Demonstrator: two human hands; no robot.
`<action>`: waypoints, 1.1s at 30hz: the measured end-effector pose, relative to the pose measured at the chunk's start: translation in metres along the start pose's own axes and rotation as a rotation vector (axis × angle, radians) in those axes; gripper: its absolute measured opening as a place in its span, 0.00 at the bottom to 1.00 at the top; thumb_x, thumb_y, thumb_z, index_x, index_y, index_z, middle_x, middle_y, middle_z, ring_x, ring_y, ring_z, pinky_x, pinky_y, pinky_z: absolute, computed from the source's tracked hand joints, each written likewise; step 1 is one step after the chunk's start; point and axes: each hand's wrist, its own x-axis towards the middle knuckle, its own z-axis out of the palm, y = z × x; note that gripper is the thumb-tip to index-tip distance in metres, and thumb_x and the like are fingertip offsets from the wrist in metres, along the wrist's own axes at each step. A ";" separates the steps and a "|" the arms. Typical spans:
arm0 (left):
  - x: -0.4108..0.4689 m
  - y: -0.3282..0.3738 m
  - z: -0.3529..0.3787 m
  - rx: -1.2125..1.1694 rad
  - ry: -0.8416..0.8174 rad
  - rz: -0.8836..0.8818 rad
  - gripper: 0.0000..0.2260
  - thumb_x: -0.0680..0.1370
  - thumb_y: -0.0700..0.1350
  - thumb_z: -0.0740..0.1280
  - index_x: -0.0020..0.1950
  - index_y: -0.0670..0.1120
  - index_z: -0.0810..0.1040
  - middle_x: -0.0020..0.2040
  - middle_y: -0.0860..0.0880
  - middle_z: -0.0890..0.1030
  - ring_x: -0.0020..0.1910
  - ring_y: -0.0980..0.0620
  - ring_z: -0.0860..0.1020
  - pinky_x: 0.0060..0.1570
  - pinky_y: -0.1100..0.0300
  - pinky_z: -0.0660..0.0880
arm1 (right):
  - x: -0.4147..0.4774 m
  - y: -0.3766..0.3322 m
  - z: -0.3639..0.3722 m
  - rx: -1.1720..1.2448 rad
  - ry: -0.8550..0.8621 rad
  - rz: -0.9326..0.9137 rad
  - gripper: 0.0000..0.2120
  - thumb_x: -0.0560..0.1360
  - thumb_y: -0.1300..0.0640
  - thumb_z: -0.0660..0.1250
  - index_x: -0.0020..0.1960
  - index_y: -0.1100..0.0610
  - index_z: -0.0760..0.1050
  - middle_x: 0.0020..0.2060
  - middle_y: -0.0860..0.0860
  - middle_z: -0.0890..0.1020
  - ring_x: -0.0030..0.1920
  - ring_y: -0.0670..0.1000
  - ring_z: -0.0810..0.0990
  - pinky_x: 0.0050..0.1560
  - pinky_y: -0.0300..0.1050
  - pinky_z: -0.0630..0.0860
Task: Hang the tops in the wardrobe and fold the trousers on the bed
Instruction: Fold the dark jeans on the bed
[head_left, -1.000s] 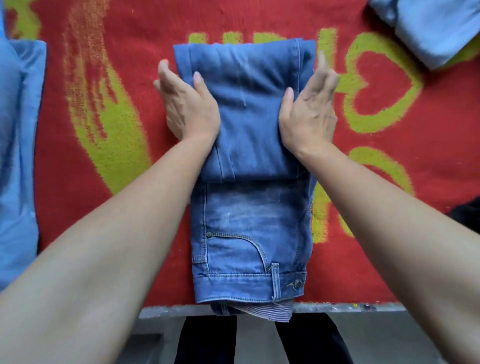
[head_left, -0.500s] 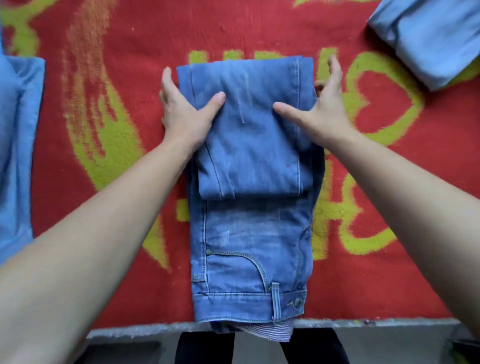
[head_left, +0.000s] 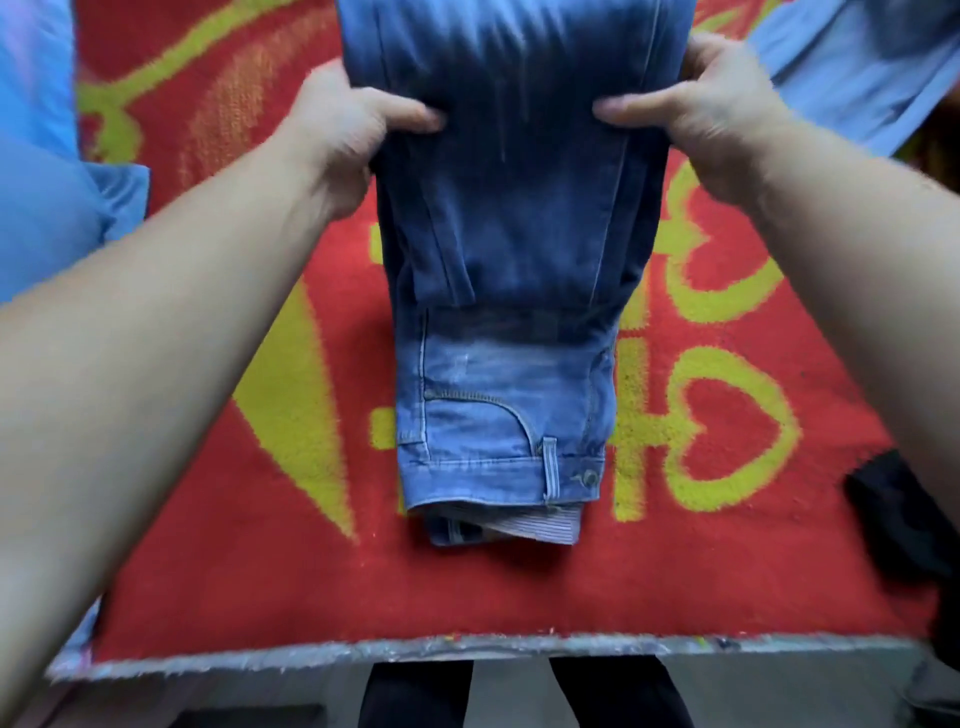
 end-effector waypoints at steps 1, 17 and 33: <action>-0.004 0.009 -0.001 0.027 0.001 0.016 0.21 0.66 0.26 0.72 0.58 0.38 0.79 0.52 0.42 0.85 0.50 0.45 0.84 0.44 0.56 0.80 | -0.004 -0.010 -0.004 -0.012 0.003 -0.020 0.21 0.62 0.65 0.79 0.54 0.57 0.81 0.52 0.53 0.87 0.53 0.52 0.85 0.56 0.50 0.82; -0.237 -0.146 -0.039 0.684 0.080 0.170 0.23 0.67 0.26 0.69 0.56 0.48 0.82 0.62 0.44 0.74 0.64 0.42 0.75 0.66 0.62 0.68 | -0.257 0.090 -0.001 -0.890 -0.150 -0.304 0.12 0.69 0.66 0.71 0.52 0.57 0.80 0.63 0.58 0.77 0.61 0.59 0.76 0.54 0.50 0.75; -0.182 -0.172 0.022 1.477 -0.004 0.202 0.30 0.82 0.64 0.46 0.81 0.55 0.45 0.81 0.40 0.43 0.80 0.43 0.42 0.73 0.32 0.44 | -0.244 0.131 0.071 -1.214 -0.035 -0.059 0.36 0.81 0.34 0.51 0.82 0.50 0.47 0.80 0.63 0.46 0.80 0.66 0.45 0.76 0.67 0.50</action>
